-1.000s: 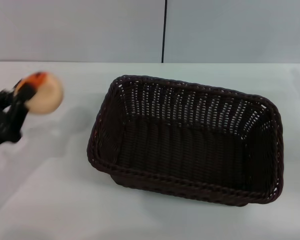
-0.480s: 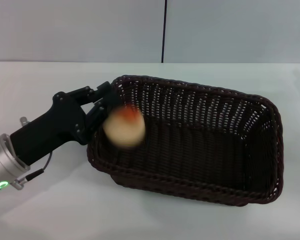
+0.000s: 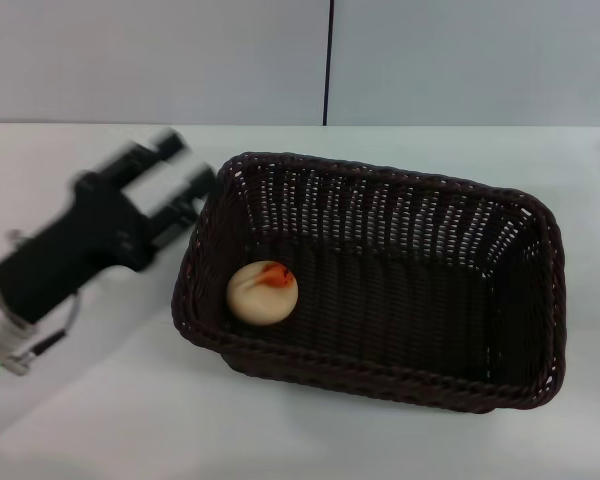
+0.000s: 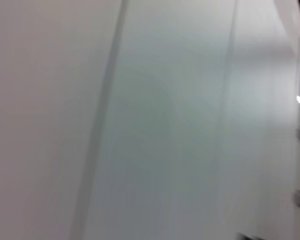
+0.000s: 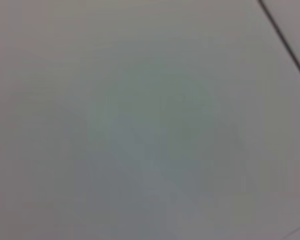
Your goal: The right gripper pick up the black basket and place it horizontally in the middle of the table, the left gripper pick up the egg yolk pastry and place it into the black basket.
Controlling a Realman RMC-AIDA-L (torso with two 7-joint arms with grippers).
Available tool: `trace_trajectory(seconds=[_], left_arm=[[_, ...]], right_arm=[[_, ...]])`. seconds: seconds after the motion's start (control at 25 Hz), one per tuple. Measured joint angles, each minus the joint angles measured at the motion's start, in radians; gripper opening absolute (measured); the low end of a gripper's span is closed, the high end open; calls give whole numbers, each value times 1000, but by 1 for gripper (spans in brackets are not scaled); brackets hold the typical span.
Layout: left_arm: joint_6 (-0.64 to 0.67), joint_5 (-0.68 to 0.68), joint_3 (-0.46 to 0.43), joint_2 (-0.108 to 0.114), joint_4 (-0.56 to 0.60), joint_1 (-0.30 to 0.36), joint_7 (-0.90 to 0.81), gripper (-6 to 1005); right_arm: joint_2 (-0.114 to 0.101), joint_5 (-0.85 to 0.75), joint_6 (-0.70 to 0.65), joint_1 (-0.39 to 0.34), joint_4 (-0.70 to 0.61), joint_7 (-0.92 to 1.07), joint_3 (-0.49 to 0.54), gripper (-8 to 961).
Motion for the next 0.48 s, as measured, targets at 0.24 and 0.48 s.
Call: trace_trajectory(seconds=[0.24, 0.48], left_arm=[[16, -43, -244, 2, -54, 81, 124, 620], [21, -65, -588, 3, -115, 186, 170, 713]], right_arm=[[0, 0, -27, -21, 7, 0, 102, 508], [0, 0, -62, -48, 30, 0, 256, 508]])
